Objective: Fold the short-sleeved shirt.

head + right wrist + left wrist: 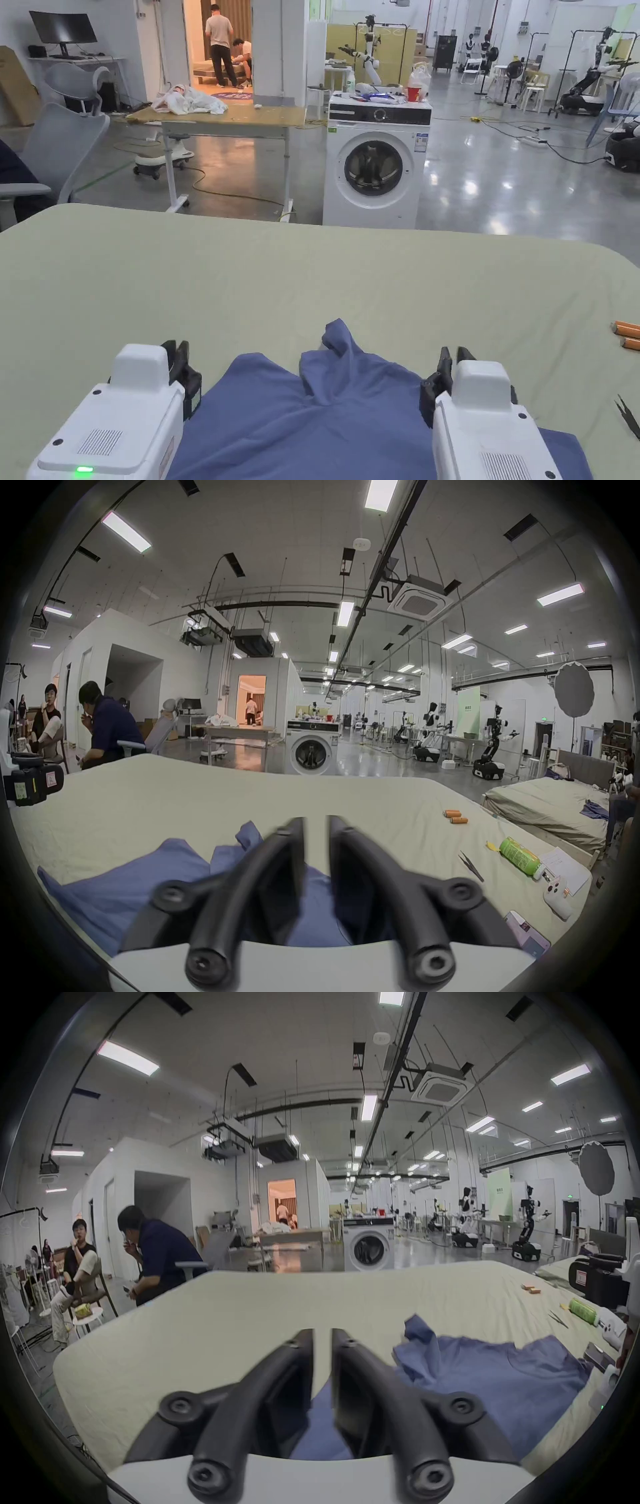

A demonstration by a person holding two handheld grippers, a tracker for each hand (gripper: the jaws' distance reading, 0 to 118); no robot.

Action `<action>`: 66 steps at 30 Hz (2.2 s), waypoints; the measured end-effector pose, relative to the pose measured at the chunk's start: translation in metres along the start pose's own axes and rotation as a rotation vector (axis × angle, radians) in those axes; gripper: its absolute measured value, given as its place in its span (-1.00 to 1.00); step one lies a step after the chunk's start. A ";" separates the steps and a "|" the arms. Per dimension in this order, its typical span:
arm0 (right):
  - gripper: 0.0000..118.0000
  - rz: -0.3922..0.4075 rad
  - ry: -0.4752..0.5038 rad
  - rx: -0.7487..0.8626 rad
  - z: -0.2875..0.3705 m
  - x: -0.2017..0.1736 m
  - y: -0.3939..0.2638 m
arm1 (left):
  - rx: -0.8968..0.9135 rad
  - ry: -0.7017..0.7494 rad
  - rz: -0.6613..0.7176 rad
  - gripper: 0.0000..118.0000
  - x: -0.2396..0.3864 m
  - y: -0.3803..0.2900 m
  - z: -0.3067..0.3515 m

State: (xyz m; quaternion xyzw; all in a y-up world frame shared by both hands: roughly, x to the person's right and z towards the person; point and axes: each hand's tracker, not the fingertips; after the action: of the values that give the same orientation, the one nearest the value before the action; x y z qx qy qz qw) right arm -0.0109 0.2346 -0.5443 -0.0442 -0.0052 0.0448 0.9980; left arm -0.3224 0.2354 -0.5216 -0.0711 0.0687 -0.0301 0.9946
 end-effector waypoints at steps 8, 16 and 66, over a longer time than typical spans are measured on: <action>-1.00 -0.029 -0.013 0.038 -0.009 0.004 0.011 | 0.017 -0.003 -0.010 -1.00 -0.005 0.009 -0.003; -1.00 -0.020 0.015 -0.014 -0.017 0.007 0.001 | -0.230 0.023 -0.028 -1.00 -0.082 -0.025 0.005; 0.28 0.172 0.359 -0.845 -0.343 -0.025 -0.093 | -0.731 0.040 0.212 -0.97 -0.161 -0.132 0.006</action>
State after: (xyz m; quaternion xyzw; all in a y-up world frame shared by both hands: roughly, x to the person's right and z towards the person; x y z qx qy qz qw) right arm -0.0228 0.1095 -0.8783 -0.4540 0.1537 0.1129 0.8704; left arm -0.4872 0.1167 -0.4749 -0.4132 0.1014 0.0980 0.8997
